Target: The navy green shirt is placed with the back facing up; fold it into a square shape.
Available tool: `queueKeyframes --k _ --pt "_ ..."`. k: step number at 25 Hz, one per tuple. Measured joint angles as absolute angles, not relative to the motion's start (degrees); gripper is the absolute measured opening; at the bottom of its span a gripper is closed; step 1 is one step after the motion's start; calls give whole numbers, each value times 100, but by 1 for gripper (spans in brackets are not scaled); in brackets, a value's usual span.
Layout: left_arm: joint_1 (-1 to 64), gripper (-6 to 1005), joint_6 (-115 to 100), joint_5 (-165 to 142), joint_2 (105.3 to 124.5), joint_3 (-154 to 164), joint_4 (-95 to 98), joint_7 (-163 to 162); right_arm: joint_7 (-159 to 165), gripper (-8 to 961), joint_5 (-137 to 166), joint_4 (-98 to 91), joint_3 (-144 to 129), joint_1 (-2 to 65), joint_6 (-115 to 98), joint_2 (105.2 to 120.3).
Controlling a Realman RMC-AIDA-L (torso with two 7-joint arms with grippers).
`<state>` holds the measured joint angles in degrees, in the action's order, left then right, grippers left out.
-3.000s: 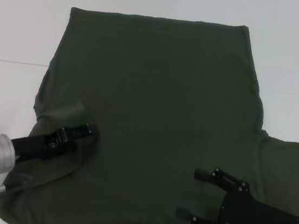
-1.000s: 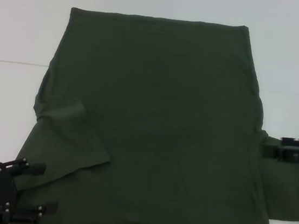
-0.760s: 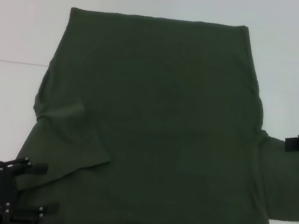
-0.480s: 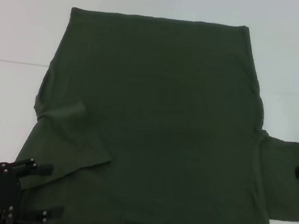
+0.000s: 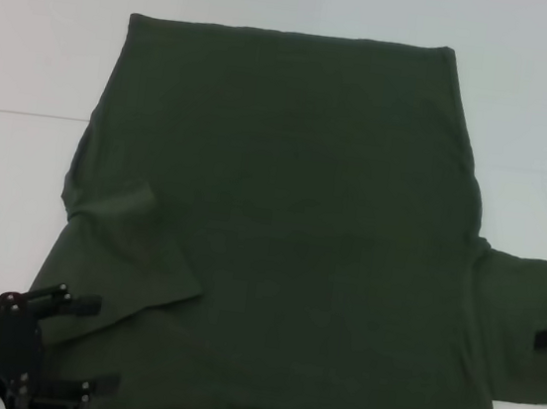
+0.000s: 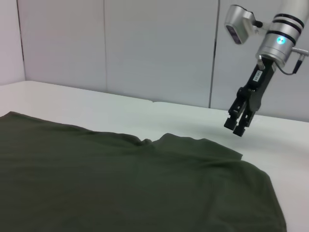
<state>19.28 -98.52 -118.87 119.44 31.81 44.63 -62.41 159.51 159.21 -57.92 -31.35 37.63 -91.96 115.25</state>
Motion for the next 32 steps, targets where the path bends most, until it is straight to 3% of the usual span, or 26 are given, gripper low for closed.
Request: queueKeyframes --k 10,32 --pt "1889 936 -9846 -11888 11951 3182 4439 -6224 15982 895 15902 -5393 -2948 3664 -8850 11448" --pt "1881 936 -9834 -11892 11997 3182 4430 -6225 15912 887 15909 -4922 -3032 3744 -8245 11454"
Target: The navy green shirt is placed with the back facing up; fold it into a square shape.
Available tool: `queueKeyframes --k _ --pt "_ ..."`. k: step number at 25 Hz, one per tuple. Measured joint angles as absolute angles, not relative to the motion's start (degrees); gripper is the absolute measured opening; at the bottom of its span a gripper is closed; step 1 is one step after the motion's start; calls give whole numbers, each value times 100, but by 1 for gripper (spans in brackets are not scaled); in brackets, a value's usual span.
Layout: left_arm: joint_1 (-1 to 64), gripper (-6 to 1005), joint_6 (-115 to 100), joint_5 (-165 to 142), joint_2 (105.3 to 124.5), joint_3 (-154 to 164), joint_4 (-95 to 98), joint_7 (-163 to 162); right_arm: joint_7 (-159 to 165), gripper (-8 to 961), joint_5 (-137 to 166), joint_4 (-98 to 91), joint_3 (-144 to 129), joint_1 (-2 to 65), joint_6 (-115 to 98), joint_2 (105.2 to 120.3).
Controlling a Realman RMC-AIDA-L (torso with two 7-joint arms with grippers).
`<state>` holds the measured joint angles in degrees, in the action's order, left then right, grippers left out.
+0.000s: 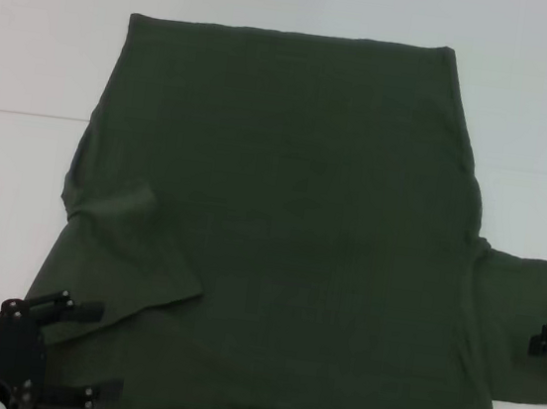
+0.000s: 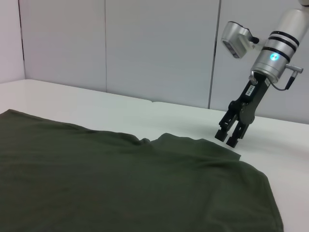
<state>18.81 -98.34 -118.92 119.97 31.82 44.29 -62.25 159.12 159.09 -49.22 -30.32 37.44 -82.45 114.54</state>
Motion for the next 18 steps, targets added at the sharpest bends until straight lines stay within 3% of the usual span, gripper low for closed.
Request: queueKeyframes --k 18 --pt "1880 936 -9834 -11900 11997 3182 4430 -6254 15855 881 15908 -4754 -3032 3853 -8162 11454"
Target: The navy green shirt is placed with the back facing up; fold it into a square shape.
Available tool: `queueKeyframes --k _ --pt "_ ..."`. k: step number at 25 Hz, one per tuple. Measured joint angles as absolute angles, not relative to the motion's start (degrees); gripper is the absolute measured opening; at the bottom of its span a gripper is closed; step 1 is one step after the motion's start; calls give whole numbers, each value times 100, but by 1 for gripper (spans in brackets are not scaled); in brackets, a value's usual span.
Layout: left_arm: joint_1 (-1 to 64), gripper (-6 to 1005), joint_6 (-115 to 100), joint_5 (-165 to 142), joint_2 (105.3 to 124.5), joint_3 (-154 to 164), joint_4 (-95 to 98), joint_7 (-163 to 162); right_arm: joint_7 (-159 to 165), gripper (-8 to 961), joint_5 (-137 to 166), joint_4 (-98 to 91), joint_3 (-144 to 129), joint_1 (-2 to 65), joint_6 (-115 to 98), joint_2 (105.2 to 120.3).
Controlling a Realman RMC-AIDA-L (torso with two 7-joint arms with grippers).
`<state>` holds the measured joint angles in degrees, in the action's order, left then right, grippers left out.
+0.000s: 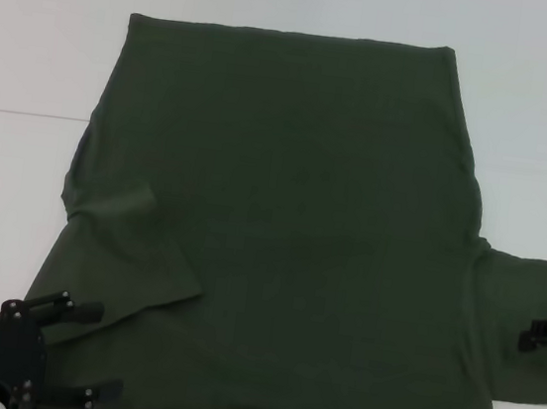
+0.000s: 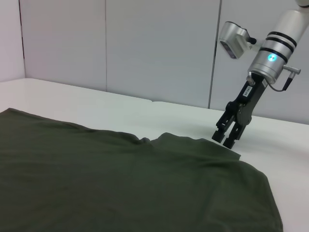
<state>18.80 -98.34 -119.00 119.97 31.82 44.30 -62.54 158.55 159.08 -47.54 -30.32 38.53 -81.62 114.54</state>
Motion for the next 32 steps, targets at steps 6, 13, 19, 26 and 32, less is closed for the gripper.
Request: queueKeyframes --k 6,13,19,26,32 --pt "1882 936 -9833 -11899 11997 3182 4430 -6257 15853 879 15908 -4686 -3032 3917 -8130 11454" --pt "1883 936 -9813 -11899 11997 3182 4429 -6258 15831 876 15908 -4623 -3059 3953 -8091 11430" --pt "1886 937 -9806 -11899 11997 3182 4423 -6264 15830 874 15932 -4622 -3119 3934 -8089 11405" --pt "1908 937 -9794 -11900 11997 3182 4405 -6267 15834 872 15947 -4623 -3192 3918 -7996 11387" --pt "1922 937 -9783 -11901 11997 3182 4356 -6267 15830 870 15952 -4586 -3202 3902 -7908 11411"
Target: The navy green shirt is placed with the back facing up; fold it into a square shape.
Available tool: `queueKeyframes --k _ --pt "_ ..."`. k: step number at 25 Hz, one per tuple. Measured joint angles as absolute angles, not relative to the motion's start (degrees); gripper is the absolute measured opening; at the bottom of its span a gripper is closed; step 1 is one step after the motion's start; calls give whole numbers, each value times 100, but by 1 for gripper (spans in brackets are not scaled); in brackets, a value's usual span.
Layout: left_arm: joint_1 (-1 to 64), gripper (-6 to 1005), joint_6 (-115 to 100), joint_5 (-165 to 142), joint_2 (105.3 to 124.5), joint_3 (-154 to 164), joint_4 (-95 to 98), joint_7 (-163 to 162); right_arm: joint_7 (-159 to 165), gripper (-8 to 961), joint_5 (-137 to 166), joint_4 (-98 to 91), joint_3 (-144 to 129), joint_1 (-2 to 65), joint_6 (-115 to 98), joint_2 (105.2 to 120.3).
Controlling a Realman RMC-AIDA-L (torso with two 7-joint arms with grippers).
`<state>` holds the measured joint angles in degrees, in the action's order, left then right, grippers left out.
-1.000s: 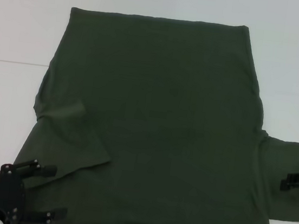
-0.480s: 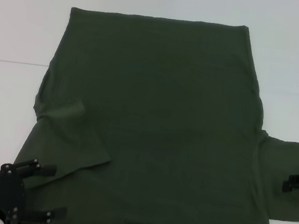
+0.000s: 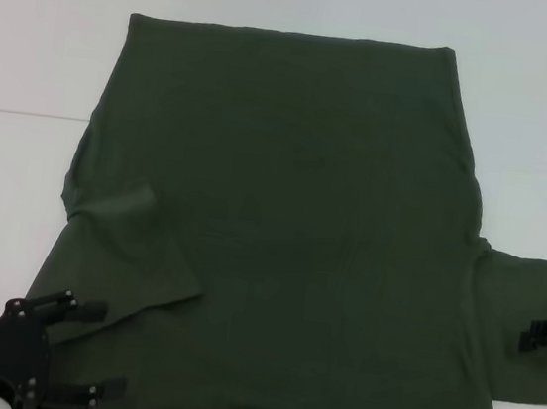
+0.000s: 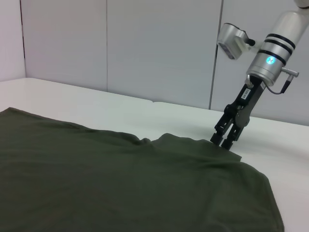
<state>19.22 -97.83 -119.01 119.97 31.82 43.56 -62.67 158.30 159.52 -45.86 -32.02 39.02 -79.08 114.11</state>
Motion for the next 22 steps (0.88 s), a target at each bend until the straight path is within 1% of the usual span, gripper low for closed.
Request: queueKeyframes --k 22 --pt "1925 937 -9757 -11900 11997 3182 4359 -6267 15829 862 15926 -4525 -3282 3953 -7841 11435"
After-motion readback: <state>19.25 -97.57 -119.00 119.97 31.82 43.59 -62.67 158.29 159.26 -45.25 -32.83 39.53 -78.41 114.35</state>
